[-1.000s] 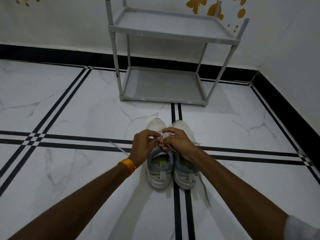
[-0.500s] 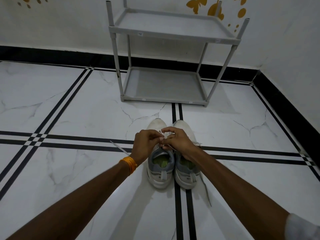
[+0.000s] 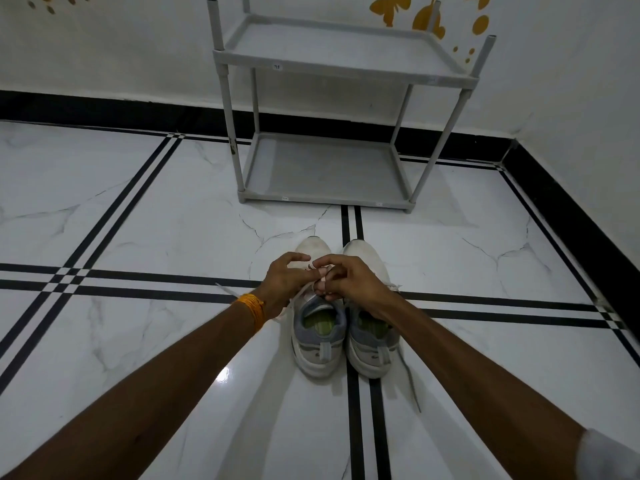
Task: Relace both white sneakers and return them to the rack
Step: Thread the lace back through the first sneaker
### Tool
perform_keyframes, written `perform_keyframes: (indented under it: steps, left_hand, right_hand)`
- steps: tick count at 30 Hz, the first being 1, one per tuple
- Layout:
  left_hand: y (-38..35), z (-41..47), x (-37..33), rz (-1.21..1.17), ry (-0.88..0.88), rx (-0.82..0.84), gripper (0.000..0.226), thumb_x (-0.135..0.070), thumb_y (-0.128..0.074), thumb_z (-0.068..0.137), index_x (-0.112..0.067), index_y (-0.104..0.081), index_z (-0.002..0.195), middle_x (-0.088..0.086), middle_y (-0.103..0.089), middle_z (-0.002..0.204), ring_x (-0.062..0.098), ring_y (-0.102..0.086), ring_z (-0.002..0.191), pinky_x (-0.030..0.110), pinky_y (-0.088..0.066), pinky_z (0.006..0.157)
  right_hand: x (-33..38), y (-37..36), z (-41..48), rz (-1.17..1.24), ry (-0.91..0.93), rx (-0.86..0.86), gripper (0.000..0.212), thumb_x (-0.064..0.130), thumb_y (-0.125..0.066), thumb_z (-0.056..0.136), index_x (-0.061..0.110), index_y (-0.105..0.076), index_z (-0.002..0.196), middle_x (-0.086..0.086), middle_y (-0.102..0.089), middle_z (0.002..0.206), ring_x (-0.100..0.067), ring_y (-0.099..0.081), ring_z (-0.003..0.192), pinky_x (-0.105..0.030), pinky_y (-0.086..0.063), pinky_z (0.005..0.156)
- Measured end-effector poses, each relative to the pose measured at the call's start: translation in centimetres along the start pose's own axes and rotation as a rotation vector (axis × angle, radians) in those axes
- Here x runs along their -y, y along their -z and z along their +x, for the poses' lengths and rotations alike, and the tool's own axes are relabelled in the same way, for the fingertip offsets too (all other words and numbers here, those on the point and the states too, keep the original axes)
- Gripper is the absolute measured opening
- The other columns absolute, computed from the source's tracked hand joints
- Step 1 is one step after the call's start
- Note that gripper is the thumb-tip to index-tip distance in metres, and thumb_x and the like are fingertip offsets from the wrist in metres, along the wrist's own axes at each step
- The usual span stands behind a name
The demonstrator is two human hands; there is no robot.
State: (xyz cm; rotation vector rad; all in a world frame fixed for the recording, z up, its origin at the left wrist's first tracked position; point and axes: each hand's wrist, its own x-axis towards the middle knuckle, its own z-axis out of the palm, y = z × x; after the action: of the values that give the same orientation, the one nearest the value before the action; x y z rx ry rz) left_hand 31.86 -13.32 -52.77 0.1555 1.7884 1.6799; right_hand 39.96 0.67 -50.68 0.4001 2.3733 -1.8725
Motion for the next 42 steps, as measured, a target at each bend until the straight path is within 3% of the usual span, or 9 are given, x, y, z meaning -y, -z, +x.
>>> perform_keyframes:
  steps: [4,11,16,24,29,33,36,39,42]
  left_hand:
    - [0.2,0.0,0.3,-0.012,-0.105,0.188,0.03,-0.014,-0.064,0.09,0.008,-0.061,0.11,0.025,-0.066,0.096,0.03,-0.065,0.091,0.028,-0.056,0.075]
    - [-0.2,-0.2,0.7,0.073,-0.214,0.04,0.022,-0.012,-0.071,0.084,0.005,-0.059,0.09,0.026,-0.067,0.087,0.026,-0.063,0.077,0.03,-0.054,0.067]
    - [-0.5,-0.3,0.8,0.41,-0.431,-0.132,0.018,-0.021,-0.075,0.08,-0.009,-0.062,0.084,0.008,-0.069,0.078,0.02,-0.065,0.071,0.028,-0.055,0.067]
    - [0.9,-1.2,0.2,0.615,-0.567,-0.072,0.012,-0.019,-0.076,0.079,-0.013,-0.072,0.089,-0.001,-0.073,0.08,0.008,-0.069,0.074,0.011,-0.051,0.066]
    - [-0.1,-1.9,0.7,0.929,-0.744,-0.116,0.017,-0.021,-0.064,0.09,-0.012,-0.066,0.105,0.008,-0.074,0.094,0.022,-0.068,0.082,0.024,-0.051,0.077]
    - [-0.3,-1.6,0.9,1.081,-0.65,-0.142,0.023,-0.019,-0.062,0.091,-0.012,-0.068,0.113,0.01,-0.072,0.108,0.025,-0.067,0.096,0.031,-0.051,0.093]
    - [-0.2,-1.2,0.4,1.144,-0.58,-0.107,0.021,-0.015,-0.056,0.094,-0.011,-0.07,0.11,0.011,-0.072,0.106,0.027,-0.065,0.094,0.03,-0.049,0.086]
    - [0.0,-0.9,-0.3,0.912,-0.395,-0.076,0.022,-0.016,-0.055,0.094,-0.007,-0.073,0.104,0.012,-0.073,0.103,0.028,-0.066,0.093,0.028,-0.047,0.078]
    - [0.4,-0.6,-1.0,0.553,-0.073,0.041,0.023,-0.018,-0.057,0.093,-0.003,-0.073,0.1,0.018,-0.069,0.101,0.029,-0.062,0.094,0.041,-0.053,0.086]
  right_hand:
    - [0.1,0.0,0.2,-0.021,0.012,0.024,0.037,-0.003,-0.069,0.082,0.014,-0.065,0.115,-0.015,-0.073,0.084,-0.027,-0.073,0.084,-0.034,-0.06,0.075]
    - [0.1,-0.3,-0.4,0.038,-0.012,-0.031,0.035,-0.004,-0.065,0.085,0.01,-0.041,0.108,-0.016,-0.07,0.083,-0.022,-0.071,0.076,-0.029,-0.059,0.067]
    - [-0.5,-0.8,-0.6,0.07,-0.029,-0.15,0.02,-0.004,-0.067,0.084,-0.002,-0.058,0.102,-0.02,-0.073,0.088,-0.028,-0.074,0.082,-0.035,-0.061,0.076]
    - [-0.1,-1.6,-0.8,-0.072,-0.037,-0.237,0.017,0.003,-0.07,0.085,-0.002,-0.068,0.101,-0.016,-0.075,0.09,-0.02,-0.074,0.075,-0.026,-0.061,0.072]
    - [0.0,-2.1,-0.3,-0.325,-0.042,-0.33,0.012,0.009,-0.063,0.092,0.005,-0.072,0.099,-0.011,-0.075,0.089,-0.016,-0.072,0.069,-0.015,-0.055,0.066]
    - [0.1,-2.9,-0.1,-0.443,-0.05,-0.291,0.016,0.003,-0.057,0.093,-0.003,-0.072,0.09,-0.021,-0.073,0.087,-0.03,-0.072,0.078,-0.034,-0.06,0.076]
    - [0.0,-2.7,-0.3,-0.402,-0.053,-0.295,0.02,0.007,-0.055,0.095,-0.002,-0.073,0.091,-0.018,-0.074,0.085,-0.026,-0.072,0.076,-0.025,-0.057,0.069]
    - [-0.3,-2.3,-0.4,-0.348,-0.036,-0.294,0.018,0.012,-0.056,0.096,0.002,-0.07,0.093,-0.015,-0.075,0.083,-0.021,-0.073,0.071,-0.031,-0.061,0.072]
    - [-0.6,-1.8,-0.7,-0.173,-0.018,-0.285,0.011,0.012,-0.058,0.095,0.004,-0.064,0.094,-0.011,-0.074,0.082,-0.021,-0.073,0.073,-0.037,-0.062,0.075]
